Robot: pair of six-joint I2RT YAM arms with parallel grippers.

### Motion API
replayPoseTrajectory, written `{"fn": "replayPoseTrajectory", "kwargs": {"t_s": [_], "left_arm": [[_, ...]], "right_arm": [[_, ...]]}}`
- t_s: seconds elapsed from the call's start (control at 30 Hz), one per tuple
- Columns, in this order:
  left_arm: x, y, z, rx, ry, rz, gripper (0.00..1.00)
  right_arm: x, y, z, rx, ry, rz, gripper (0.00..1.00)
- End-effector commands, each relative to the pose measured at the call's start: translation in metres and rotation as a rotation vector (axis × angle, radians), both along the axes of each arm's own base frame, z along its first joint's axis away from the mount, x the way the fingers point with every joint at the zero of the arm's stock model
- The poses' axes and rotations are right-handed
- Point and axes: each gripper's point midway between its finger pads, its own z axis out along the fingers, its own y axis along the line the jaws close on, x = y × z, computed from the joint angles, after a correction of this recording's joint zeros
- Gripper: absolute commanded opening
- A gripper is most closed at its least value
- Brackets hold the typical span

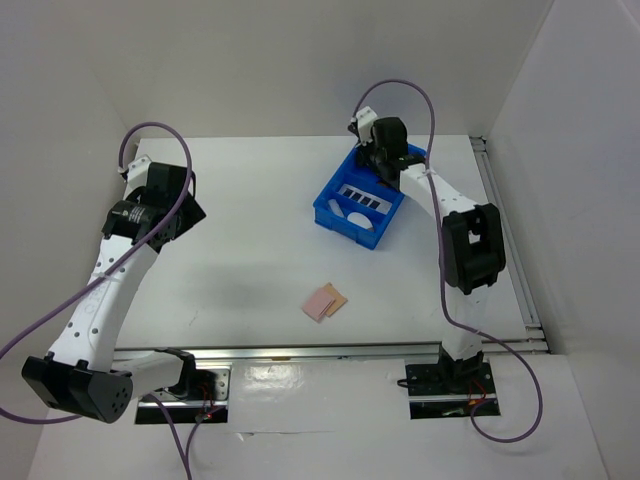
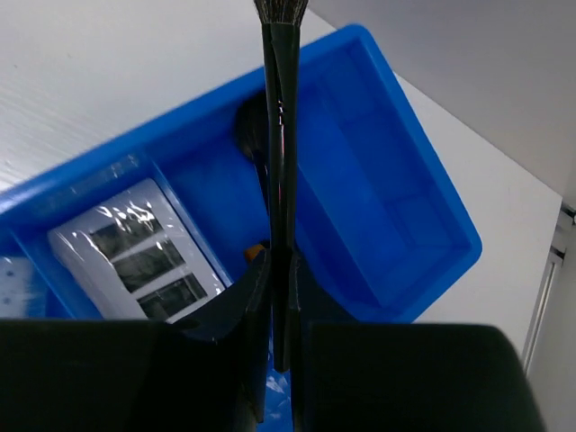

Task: Organize the makeup

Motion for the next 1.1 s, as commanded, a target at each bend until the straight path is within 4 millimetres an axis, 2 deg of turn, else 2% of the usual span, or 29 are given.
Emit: {"fn": "replayPoseTrajectory", "kwargs": {"t_s": [0.0,0.1,0.27,0.37,0.4,0.5,0.57,0.67,1.07], "left_arm": [[-0.001,0.004,0.009,0.005,-0.028,0.016,0.75],[0.001,0.003,0.001,0.004,-0.004,0.022,0.75],[0.002,0.001,-0.002,-0.003,0.008,0.014,0.75],[0.002,0.001,-0.002,-0.003,0.008,0.014,0.75],[0.002,0.001,-0.002,-0.003,0.008,0.014,0.75],[0.002,0.001,-0.002,-0.003,0.008,0.014,0.75],[0.002,0.001,-0.002,-0.003,0.008,0.014,0.75],[0.002,0.001,-0.002,-0.003,0.008,0.014,0.75],[0.004,0.001,-0.005,-0.009,0.005,0.020,0.75]], "right_arm": [[-0.001,-0.012,0.011,-0.057,-0.050,-0.001,0.00],[-0.003,-0.029,0.002,-0.053,-0.025,-0.014,0.00],[-0.004,-0.042,-0.018,-0.087,0.012,-0.030,0.00],[-0.004,-0.046,-0.039,-0.115,0.048,-0.041,0.00],[-0.003,-0.052,-0.038,-0.123,0.048,-0.046,0.00],[-0.004,-0.052,-0.047,-0.129,0.069,-0.045,0.00],[-0.007,-0.053,-0.061,-0.139,0.105,-0.042,0.00],[-0.006,-0.051,-0.058,-0.141,0.104,-0.029,0.00],[-0.011,-0.050,-0.076,-0.144,0.141,-0.018,0.02]]}}
